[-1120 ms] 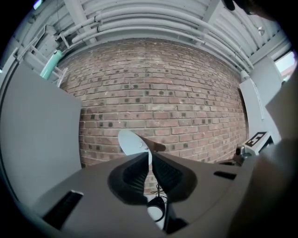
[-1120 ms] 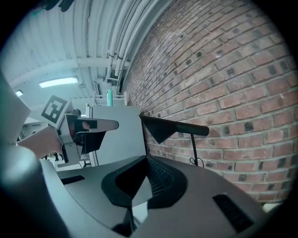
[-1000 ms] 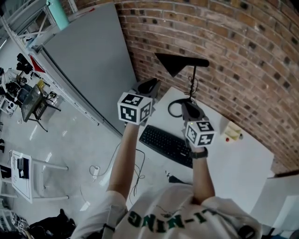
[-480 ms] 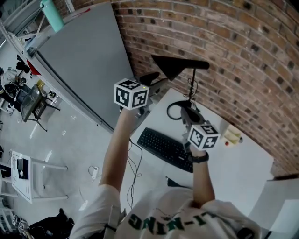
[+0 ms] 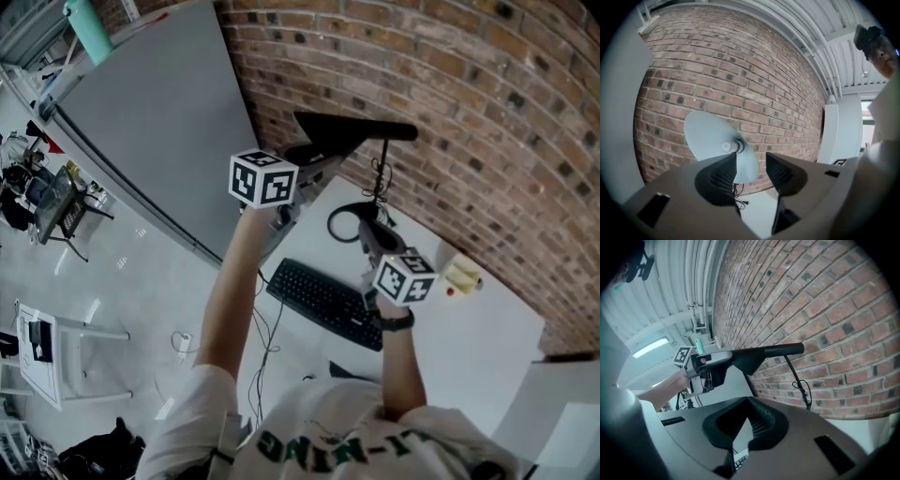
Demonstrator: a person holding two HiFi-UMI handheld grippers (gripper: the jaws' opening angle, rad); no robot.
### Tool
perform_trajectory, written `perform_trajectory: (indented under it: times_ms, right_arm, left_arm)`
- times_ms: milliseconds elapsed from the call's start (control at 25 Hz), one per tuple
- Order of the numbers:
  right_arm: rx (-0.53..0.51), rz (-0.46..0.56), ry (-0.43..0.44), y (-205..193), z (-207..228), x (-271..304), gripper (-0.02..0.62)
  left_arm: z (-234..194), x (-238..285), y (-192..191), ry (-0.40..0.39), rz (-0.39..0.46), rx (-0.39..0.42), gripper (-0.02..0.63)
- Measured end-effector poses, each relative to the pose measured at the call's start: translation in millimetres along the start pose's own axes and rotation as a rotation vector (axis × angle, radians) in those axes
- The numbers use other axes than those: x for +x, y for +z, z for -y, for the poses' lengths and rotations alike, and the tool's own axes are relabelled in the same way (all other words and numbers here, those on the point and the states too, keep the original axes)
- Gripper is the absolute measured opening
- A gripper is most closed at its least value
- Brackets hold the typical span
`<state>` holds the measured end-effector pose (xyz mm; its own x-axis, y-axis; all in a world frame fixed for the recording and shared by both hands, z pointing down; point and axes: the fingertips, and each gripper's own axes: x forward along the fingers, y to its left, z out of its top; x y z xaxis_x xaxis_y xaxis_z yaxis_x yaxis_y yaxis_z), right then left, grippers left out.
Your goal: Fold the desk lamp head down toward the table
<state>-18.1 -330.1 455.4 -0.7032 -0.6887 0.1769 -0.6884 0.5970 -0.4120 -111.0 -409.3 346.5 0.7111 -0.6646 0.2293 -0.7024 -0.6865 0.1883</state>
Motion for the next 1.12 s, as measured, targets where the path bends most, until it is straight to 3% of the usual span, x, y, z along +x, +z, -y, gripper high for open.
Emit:
perform_trajectory:
  times_ms: [240,600,1120]
  right_arm:
    - [0.010,-0.008,-0.006,-3,10,2,-0.006]
    - [0.001,-0.017,-0.026,-6,13,6,-0.006]
    - [0.001,-0.021,-0.012,-11,5,11,-0.006]
  left_arm:
    - [2,12,2,-0.047,0.016,-0.015,0.187]
    - [5,15,5,-0.081,0.020,-0.008,0.054]
    - [3,16,-6,-0.093,0.010,-0.066,0.037]
